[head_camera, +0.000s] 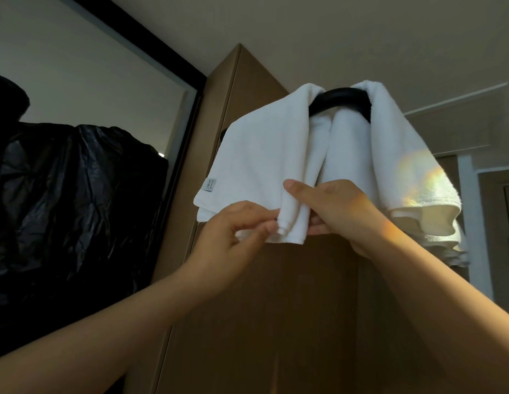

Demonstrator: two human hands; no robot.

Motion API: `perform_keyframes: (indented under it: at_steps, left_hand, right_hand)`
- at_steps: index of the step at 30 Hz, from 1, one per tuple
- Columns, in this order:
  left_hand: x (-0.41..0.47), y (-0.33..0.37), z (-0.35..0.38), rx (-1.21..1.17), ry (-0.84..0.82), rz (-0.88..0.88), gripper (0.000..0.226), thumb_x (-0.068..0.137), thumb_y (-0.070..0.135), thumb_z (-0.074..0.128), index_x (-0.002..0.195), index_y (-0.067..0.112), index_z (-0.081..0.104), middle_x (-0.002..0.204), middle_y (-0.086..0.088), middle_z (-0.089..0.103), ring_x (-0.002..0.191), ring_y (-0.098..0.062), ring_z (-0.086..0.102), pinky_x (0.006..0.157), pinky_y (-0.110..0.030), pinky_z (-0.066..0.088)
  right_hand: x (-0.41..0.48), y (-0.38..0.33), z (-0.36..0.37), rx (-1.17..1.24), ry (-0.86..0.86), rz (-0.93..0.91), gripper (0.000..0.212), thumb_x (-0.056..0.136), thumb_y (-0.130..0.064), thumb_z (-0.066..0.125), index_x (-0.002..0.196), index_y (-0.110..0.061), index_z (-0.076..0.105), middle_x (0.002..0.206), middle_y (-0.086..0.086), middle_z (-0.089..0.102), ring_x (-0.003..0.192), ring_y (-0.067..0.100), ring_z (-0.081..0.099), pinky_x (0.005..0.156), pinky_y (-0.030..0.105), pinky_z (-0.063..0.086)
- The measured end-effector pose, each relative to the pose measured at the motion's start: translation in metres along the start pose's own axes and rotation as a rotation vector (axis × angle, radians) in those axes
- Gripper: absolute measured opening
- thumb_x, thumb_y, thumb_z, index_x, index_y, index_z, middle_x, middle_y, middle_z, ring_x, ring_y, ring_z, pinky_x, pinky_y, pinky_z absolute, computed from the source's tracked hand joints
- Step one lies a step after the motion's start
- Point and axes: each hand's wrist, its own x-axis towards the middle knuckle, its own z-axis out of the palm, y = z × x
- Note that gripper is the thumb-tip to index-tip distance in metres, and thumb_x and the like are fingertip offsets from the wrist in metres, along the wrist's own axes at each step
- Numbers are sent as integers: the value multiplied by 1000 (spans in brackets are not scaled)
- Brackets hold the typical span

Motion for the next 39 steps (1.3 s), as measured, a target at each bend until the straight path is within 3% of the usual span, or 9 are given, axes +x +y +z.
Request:
perform_keyframes:
  at_steps: [5, 8, 10, 13, 16, 25, 29, 33, 39]
  left_hand:
    - [26, -36, -14, -157, 290, -482, 31, 92, 41, 59, 101, 13, 67, 97, -6, 71, 81, -13, 69, 70, -24, 58]
    - [41, -65, -19, -18, 290, -738, 59, 92, 57, 47, 113, 4, 60, 103, -19, 62, 87, -23, 60, 80, -36, 52]
    - [46, -74, -18, -82, 268, -820, 57, 94, 58, 42, 111, 6, 59, 97, -16, 60, 87, -23, 58, 83, -39, 53]
    - [50, -81, -16, -172, 272, -848, 36, 98, 49, 44, 94, 16, 58, 108, -9, 63, 98, -25, 61, 90, -44, 54]
    - [44, -86, -15, -414, 267, -874, 28, 98, 40, 50, 103, 15, 62, 112, -7, 66, 100, -23, 64, 83, -39, 56]
    - [29, -104, -1, -1091, -49, -1065, 64, 87, 66, 48, 128, 16, 54, 130, -23, 55, 120, -52, 49, 97, -64, 42]
    - [29, -108, 14, -1364, 90, -972, 57, 86, 53, 62, 126, 12, 59, 119, -18, 67, 105, -37, 66, 87, -52, 54]
    - [34, -111, 11, -1360, 274, -911, 42, 85, 30, 70, 121, 8, 62, 109, -12, 72, 95, -27, 71, 78, -41, 59]
    - [39, -111, 11, -1033, 348, -885, 26, 88, 30, 66, 102, 8, 66, 96, -7, 75, 85, -21, 73, 64, -32, 59]
  right_hand:
    - [1, -3, 10, -106, 61, 15, 50, 81, -35, 67, 108, 7, 63, 110, 20, 68, 96, 34, 68, 86, 52, 56]
    - [-2, 0, 13, -149, 72, 11, 48, 81, -34, 66, 111, 3, 61, 114, 19, 66, 99, 34, 66, 87, 53, 55]
    - [-4, 1, 12, -130, 52, 15, 50, 79, -33, 67, 112, 3, 59, 114, 21, 66, 101, 36, 65, 88, 55, 55]
    - [-3, 4, 12, -85, 27, 34, 60, 68, -37, 66, 113, 1, 58, 115, 21, 66, 105, 38, 64, 91, 56, 53]
    - [0, 13, 11, -38, 23, 19, 38, 77, -31, 66, 108, -10, 62, 105, 6, 72, 99, 27, 68, 92, 50, 54]
    - [1, 24, 18, 80, 0, -30, 31, 87, -17, 63, 118, -19, 61, 109, -4, 72, 102, 17, 69, 96, 43, 53]
    - [-1, 26, 16, 63, 7, -48, 27, 87, -18, 64, 114, -21, 63, 106, -5, 74, 99, 16, 70, 94, 42, 54]
    - [-1, 27, 16, 53, 14, -58, 24, 87, -19, 64, 112, -20, 63, 105, -6, 74, 98, 15, 70, 94, 41, 54]
    - [-10, 19, 22, -138, 152, -70, 22, 82, -30, 64, 99, -16, 64, 94, 0, 73, 84, 16, 70, 77, 34, 58]
